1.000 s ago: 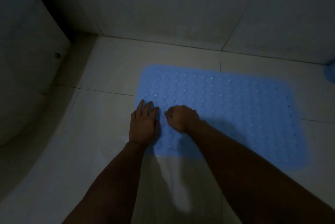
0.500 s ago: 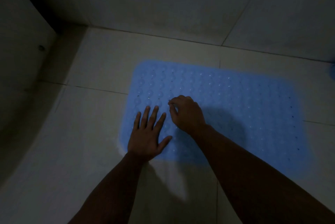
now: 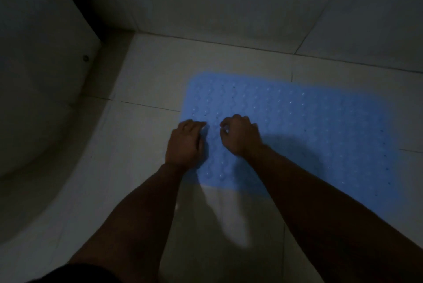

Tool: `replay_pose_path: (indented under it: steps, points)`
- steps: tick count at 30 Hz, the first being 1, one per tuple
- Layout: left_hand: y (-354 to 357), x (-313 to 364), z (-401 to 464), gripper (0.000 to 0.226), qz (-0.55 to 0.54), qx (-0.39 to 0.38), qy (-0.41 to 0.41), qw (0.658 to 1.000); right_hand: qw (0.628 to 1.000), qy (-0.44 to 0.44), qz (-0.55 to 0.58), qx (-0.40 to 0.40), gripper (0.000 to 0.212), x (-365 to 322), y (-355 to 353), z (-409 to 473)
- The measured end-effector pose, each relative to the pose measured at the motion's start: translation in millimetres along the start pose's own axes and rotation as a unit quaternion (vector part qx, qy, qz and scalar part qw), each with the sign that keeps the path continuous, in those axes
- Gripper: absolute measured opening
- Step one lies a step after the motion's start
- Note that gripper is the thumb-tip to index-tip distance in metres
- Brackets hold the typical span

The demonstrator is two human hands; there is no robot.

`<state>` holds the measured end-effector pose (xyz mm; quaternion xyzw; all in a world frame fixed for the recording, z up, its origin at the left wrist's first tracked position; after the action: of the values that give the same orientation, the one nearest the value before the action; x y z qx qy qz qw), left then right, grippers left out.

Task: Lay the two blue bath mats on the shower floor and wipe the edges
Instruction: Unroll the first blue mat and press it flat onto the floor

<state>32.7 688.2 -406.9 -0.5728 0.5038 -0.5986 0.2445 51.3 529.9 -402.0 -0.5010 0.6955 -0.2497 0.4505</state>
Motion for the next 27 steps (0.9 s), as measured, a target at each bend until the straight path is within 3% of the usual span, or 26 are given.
replay_pose_path:
  steps: [5, 8, 12, 21, 27]
  points:
    - [-34, -40, 1, 0.057, 0.033, 0.033, -0.055, 0.997, 0.996, -0.061, -0.066, 0.008, 0.049, -69, 52, -3]
    - [-37, -57, -1, 0.058, 0.054, 0.044, -0.078, 0.995, 0.993, -0.064, -0.101, 0.005, 0.074, -80, 104, -10]
    - [-33, -75, -2, 0.058, 0.054, 0.042, -0.104, 0.992, 0.987, -0.057, -0.141, 0.055, 0.083, -80, 122, -16]
    - [-30, -98, -1, 0.043, 0.046, 0.041, -0.131, 0.989, 0.983, -0.072, -0.165, 0.027, 0.071, -87, 130, -14]
    - [-43, -103, 1, 0.052, 0.029, 0.048, -0.16, 0.986, 0.986, -0.058, -0.1, -0.119, 0.07, -91, 127, -5]
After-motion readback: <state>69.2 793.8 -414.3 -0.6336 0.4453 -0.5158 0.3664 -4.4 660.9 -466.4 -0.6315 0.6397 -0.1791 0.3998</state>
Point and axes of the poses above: each hand's wrist, its own z-axis towards the middle knuckle, its own y-axis out of the palm, x = y × z, the point moved 10 cm from there along z, towards the middle knuckle, and after that the axes turned 8 degrees about -x, right-handed, at the moved point
